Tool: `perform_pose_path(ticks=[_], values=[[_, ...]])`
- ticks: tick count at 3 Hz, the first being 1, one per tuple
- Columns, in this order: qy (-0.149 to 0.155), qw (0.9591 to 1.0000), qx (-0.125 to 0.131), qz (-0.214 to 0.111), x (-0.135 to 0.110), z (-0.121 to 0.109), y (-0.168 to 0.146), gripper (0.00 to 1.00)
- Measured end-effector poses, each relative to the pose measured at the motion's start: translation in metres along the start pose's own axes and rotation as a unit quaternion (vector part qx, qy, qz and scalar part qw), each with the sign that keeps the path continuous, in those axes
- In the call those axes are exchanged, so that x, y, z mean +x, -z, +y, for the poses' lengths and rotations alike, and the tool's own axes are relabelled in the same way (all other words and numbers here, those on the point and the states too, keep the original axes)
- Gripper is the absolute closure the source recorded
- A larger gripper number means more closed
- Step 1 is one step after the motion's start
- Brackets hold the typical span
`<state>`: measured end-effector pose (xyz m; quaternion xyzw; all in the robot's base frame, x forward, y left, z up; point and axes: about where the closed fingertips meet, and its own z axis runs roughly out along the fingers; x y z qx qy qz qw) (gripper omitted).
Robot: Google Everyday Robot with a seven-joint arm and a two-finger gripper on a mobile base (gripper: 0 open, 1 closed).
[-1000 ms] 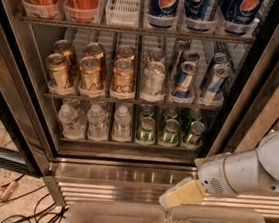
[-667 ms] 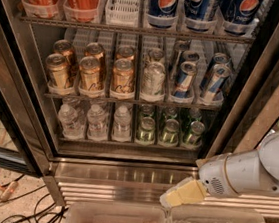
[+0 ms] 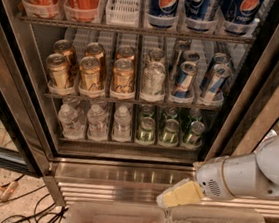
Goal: Pick green can from bottom shelf of fridge
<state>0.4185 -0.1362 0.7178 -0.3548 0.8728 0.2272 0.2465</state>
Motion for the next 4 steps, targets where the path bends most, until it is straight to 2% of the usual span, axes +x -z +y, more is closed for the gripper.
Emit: perform_pose_path(ticks=[1, 2, 3, 4], values=[[-0.071, 0.9972, -0.016, -0.016, 0.026, 0.012, -0.036, 0.00], [-0.150, 0.9875, -0.046, -0.004, 0.076, 0.029, -0.110, 0.00], [-0.221, 0.9730, -0.067, -0.011, 0.116, 0.037, -0.167, 0.00], [-0.233, 0.9709, -0.043, -0.037, 0.128, 0.044, -0.193, 0.00]])
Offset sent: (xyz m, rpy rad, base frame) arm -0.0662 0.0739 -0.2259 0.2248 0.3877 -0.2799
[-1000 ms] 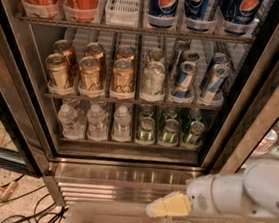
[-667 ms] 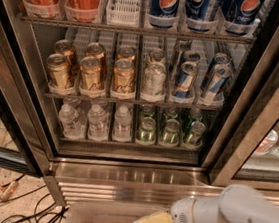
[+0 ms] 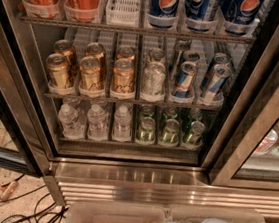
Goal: Pick green can from bottom shelf of fridge
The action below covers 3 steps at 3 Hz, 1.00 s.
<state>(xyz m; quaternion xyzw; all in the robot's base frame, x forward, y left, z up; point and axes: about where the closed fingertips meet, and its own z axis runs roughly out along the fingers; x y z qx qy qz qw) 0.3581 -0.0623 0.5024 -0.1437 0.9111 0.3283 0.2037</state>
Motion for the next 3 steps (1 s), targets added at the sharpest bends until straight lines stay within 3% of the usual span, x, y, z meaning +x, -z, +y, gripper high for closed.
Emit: perform_pose_path(ticks=[1, 2, 3], values=[[0.026, 0.9983, 0.043, -0.029, -0.006, 0.013, -0.006, 0.00], [0.041, 0.9929, 0.100, -0.050, -0.014, 0.012, -0.004, 0.00], [0.044, 0.9876, 0.129, -0.077, -0.027, -0.002, 0.001, 0.00]])
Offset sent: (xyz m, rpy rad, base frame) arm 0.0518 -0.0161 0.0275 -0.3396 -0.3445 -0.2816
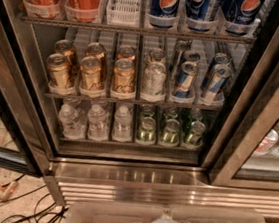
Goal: Pick green can from bottom shelf of fridge
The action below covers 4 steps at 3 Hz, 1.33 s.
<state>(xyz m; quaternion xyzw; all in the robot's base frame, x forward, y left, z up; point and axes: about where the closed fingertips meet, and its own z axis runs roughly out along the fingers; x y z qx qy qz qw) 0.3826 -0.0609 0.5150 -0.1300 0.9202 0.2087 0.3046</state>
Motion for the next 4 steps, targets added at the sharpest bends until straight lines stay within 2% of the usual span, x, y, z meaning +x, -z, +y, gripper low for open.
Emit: perform_pose_path(ticks=[1, 2, 3, 4], values=[[-0.016, 0.9997, -0.020, -0.006, 0.001, -0.003, -0.007, 0.00], [-0.049, 0.9978, -0.031, -0.032, -0.009, -0.014, -0.014, 0.00], [-0.052, 0.9973, -0.015, -0.049, -0.020, -0.005, -0.013, 0.00], [-0.048, 0.9944, 0.027, -0.090, -0.024, -0.001, -0.001, 0.00]])
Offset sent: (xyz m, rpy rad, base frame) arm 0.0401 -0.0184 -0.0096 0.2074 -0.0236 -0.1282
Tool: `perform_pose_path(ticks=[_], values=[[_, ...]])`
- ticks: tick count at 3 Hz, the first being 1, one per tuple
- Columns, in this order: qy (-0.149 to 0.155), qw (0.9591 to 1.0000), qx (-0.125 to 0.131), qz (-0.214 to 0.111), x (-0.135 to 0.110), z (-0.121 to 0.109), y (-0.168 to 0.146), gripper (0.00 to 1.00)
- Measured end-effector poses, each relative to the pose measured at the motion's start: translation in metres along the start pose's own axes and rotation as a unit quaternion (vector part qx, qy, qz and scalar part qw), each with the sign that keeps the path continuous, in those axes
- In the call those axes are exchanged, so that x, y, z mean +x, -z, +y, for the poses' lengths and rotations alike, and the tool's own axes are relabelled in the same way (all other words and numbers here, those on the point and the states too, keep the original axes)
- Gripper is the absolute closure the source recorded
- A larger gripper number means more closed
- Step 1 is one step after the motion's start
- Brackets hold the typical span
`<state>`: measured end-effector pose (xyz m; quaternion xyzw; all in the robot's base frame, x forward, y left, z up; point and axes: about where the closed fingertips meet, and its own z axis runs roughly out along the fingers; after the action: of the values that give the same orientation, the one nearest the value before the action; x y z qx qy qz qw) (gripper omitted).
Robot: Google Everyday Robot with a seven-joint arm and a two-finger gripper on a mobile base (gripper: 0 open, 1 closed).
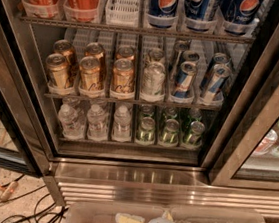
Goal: Pick green can from bottom shelf of fridge
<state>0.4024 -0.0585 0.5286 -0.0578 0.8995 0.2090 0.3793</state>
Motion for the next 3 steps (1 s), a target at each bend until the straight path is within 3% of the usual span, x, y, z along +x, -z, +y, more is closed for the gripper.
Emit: perform_pose_path(ticks=[1, 2, 3], values=[[0.003, 0.9985, 0.023, -0.049, -0.001, 0.009, 0.009, 0.00], [0.003, 0.9929, 0.038, -0.113, -0.014, 0.013, 0.011, 0.00], [0.002, 0.9821, 0.065, -0.176, -0.035, 0.004, 0.007, 0.00]])
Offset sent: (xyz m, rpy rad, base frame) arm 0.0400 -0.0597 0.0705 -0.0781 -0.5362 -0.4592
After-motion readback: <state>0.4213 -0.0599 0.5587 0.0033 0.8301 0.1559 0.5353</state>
